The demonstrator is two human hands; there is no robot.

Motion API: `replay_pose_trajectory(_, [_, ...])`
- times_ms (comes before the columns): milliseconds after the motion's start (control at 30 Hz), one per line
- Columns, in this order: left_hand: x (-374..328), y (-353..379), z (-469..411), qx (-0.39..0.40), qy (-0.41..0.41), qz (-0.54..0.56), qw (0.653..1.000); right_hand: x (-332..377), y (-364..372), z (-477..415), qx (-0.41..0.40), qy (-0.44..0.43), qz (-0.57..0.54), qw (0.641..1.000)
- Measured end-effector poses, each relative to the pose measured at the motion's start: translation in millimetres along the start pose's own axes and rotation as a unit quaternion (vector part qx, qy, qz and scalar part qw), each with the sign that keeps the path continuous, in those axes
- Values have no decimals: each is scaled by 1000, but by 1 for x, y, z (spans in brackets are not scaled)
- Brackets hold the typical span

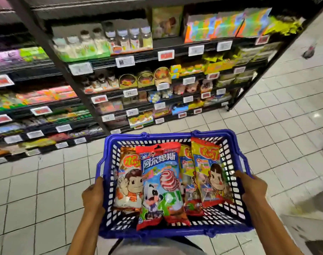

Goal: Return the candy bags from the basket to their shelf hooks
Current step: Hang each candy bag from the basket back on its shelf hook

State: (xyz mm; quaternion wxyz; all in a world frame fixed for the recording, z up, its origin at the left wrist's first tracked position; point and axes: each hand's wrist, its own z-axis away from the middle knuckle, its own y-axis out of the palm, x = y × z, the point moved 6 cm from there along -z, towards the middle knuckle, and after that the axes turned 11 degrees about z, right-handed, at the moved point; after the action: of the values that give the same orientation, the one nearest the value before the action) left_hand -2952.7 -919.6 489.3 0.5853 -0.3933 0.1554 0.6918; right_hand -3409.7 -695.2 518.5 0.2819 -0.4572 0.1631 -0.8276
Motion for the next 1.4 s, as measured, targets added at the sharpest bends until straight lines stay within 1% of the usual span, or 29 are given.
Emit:
replay_pose_trajectory(133, [-3,60,-39,-7,-17,7,1000,43,50,-60,5,2,46,999])
replay_pose_trajectory(233, [2,100,-71,-35,-37,-5,999,63,91,-108,22,12,85,996])
replay_pose_trajectory(333, [11,142,-103,-53,-75,-3,996,84,134,-158,47,14,115,992])
replay_pose_trajectory(500, [36,197,-154,-85,-133,30,987,92,197,-228,68,103,137,983])
replay_pose_trajectory(567, [50,216,-173,-99,-147,46,983,89,221,-256,79,119,150,978])
replay_pose_trajectory(700, [91,256,-223,-104,-168,43,979,69,277,-318,92,145,177,969])
replay_pose_trajectory(833, [129,291,-274,-122,-164,0,979,40,340,-378,142,155,188,959])
replay_pose_trajectory(967, [184,323,-326,-115,-172,53,977,3,403,-434,176,168,178,953])
replay_pose_trajectory(1100, [234,347,-375,-102,-190,67,974,-37,455,-477,208,174,173,947])
replay_pose_trajectory(1200, [262,357,-406,-127,-177,43,975,-65,479,-504,210,173,179,945])
replay_pose_trajectory(1300, [269,366,-416,-130,-152,28,979,-83,489,-517,204,172,189,945])
replay_pose_trajectory(1400, [256,367,-422,-122,-104,-54,986,-91,493,-523,196,170,200,945])
